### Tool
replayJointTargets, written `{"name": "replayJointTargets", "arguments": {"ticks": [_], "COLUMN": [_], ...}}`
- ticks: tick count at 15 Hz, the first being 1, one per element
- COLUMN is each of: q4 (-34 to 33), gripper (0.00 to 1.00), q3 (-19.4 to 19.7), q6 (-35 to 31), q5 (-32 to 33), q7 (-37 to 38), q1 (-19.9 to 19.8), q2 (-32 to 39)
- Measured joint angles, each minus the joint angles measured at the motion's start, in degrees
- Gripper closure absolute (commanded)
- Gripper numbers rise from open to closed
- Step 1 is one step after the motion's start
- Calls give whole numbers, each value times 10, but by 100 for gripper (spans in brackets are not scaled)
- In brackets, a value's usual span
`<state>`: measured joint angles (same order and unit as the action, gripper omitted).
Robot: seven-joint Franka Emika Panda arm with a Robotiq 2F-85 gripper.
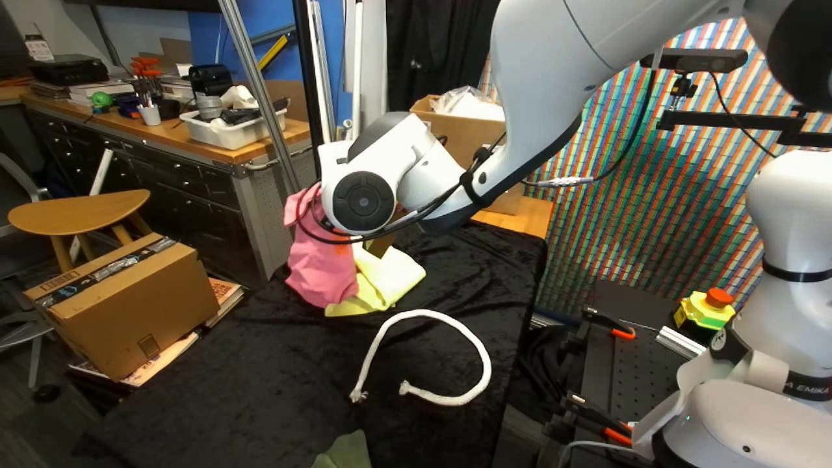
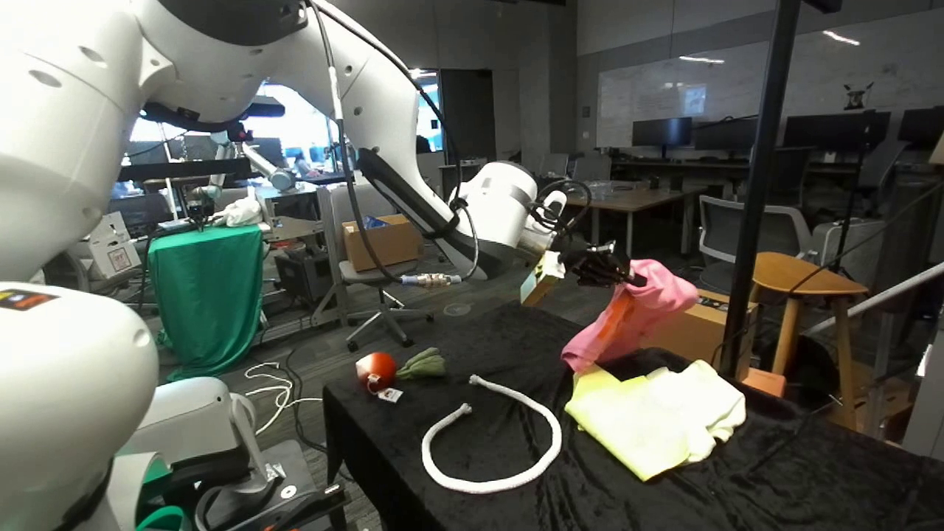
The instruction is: Put all the objects together on the right side of the table
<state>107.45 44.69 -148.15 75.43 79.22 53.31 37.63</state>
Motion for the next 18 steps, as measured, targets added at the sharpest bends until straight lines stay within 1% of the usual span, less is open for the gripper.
{"name": "replayJointTargets", "arguments": {"ticks": [1, 3, 5, 7, 8, 10, 12, 15, 18], "q4": [16, 40, 53, 59, 60, 60, 61, 62, 62], "gripper": [90, 90, 90, 89, 65, 63, 50, 26, 4], "q3": [-18, -72, -142, -219, -257, -318, -361, -402, -426], "q6": [27, 78, 122, 150, 158, 163, 163, 163, 163], "q5": [21, 46, 53, 54, 54, 54, 54, 54, 53], "q7": [21, 45, 55, 54, 54, 54, 53, 51, 47], "q1": [-17, -71, -144, -227, -270, -340, -386, -429, -448], "q2": [-18, -51, -77, -93, -96, -96, -93, -92, -92]}}
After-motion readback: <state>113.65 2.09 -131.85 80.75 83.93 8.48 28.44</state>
